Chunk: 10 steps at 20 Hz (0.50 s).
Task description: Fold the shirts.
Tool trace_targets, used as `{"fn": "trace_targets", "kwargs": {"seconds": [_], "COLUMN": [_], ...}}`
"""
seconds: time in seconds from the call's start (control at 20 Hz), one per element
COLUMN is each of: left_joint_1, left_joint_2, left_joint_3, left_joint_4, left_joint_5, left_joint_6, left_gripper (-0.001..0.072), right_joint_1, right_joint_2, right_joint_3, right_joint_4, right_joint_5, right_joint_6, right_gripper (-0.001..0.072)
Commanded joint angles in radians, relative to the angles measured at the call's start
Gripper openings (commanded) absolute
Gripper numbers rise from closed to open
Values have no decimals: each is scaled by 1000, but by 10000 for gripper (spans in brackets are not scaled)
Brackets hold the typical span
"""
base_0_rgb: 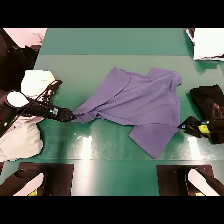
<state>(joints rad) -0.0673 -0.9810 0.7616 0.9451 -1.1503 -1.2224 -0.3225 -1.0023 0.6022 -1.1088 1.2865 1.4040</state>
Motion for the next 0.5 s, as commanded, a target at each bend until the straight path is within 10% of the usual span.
{"fn": "trace_targets", "kwargs": {"seconds": [0.0,0.2,0.45], "left_joint_1": [-1,-1,0], "left_joint_2": [1,1,1], "left_joint_3": [15,15,19], "left_joint_4": [-14,-18,-27], "left_joint_5": [-10,-11,-16], "left_joint_6": [-1,-1,-83], "left_gripper": [39,38,38], "right_joint_1": [-22,66,142], "right_joint_2": [-53,-180,-185], "right_joint_3": [-58,-58,-21], "right_joint_4": [74,125,121], "right_joint_5": [-63,-93,-125], "right_joint_6": [-64,-78,-78], "right_gripper": [446,421,13]}}
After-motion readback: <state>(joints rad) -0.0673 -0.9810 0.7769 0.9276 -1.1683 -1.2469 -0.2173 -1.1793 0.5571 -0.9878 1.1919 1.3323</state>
